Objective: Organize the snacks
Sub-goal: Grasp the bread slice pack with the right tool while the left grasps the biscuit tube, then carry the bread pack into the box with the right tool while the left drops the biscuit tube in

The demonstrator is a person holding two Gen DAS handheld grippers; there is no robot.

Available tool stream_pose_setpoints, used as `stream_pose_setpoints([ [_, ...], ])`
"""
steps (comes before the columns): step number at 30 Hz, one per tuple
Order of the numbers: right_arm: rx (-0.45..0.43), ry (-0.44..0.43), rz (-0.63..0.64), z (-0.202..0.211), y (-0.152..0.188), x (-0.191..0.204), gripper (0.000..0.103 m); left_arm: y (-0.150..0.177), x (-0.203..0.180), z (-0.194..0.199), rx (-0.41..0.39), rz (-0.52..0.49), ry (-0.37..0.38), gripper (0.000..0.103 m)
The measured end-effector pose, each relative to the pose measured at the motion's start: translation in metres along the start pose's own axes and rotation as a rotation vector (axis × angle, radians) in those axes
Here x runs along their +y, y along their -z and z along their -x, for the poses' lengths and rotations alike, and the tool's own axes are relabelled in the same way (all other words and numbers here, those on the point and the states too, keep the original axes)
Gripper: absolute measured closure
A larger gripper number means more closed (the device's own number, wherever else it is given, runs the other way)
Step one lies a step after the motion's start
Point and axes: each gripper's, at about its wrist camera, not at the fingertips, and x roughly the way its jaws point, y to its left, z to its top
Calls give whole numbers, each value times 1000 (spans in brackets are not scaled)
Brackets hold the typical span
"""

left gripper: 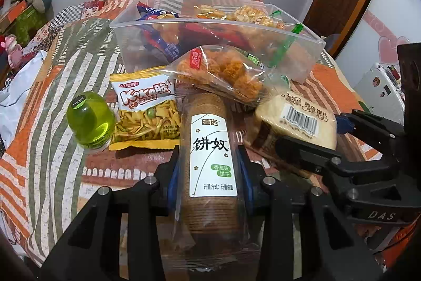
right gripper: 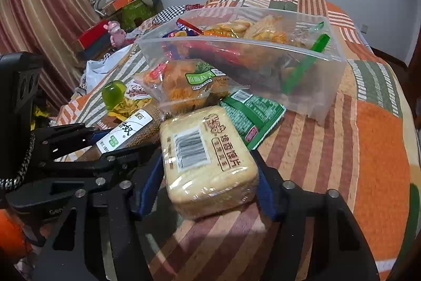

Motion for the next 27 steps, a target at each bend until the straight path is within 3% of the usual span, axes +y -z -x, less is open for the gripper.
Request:
stream_pose_setpoints([
  [17,-102,50,-57,44,5,-6,52,16,5,46,-48,7,-12,67],
  [27,-206,60,-74,69,-12,-9,52,-4,-2,81,-152,-2,7,67],
])
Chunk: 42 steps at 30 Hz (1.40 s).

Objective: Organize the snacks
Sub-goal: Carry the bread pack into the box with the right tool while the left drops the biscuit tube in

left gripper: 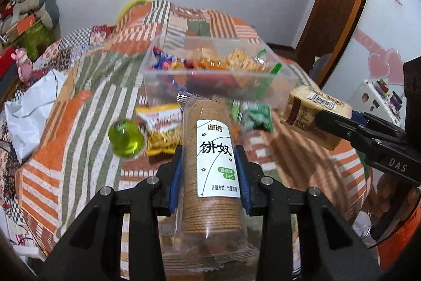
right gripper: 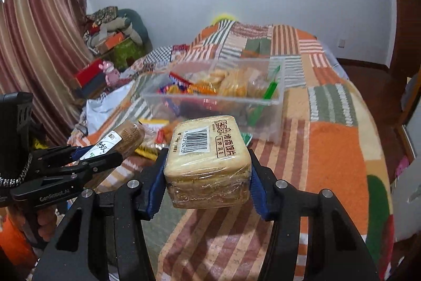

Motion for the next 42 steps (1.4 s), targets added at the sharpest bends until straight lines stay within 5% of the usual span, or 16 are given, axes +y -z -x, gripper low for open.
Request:
stream_pose_setpoints([
  [25,-156,72,-58,-13,-61,-25,52,-98,28,-34,-104,-16,-23,67],
  [42,-119,99,-71,-62,-93,-40,51,-136,40,-105,-50,-2,-27,67],
])
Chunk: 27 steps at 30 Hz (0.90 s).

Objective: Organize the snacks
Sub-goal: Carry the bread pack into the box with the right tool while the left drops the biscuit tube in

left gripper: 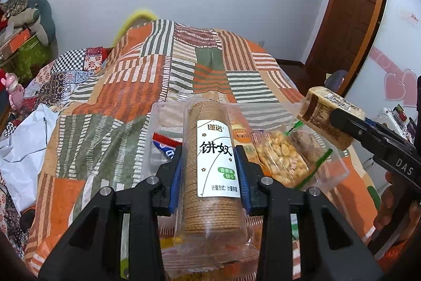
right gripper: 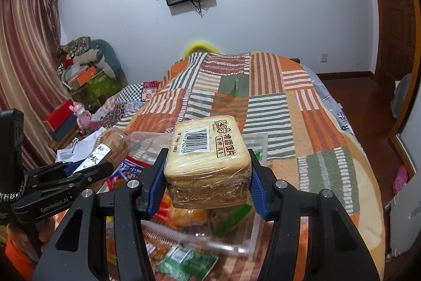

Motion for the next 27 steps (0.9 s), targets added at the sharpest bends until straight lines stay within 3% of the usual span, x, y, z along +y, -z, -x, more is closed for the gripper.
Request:
stream_pose_setpoints([
  [17,103,22,-22,-41,3,-13,51,-9,3,-53,101,33,17,67],
  [27,112,42,-10,-41,3,-12,50,-10,-3,-51,99,21,17,64],
])
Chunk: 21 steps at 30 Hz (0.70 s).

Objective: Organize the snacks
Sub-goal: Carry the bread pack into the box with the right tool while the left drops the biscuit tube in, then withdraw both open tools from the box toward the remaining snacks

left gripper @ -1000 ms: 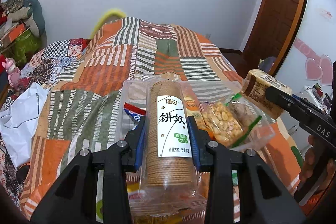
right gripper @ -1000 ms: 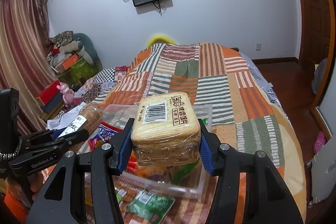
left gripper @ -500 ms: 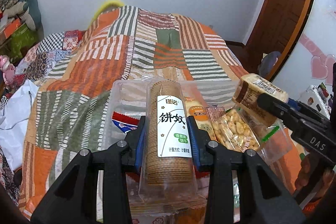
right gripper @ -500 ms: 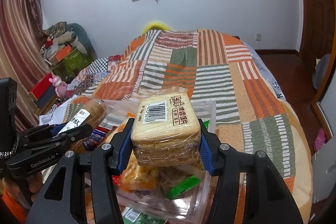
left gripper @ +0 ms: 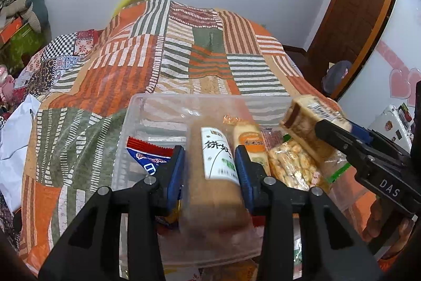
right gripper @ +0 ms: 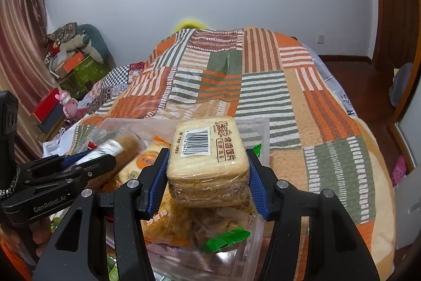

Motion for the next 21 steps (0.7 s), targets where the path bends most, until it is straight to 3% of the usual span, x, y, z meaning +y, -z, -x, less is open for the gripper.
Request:
stream_pose_setpoints([
  [12,-48,-22,38,39,-2,6,42,7,-4,50,-62,-33,-14,62],
  [21,-57,-47,57,62,12,16,37,26,-2,95,-108,-46,-33,46],
])
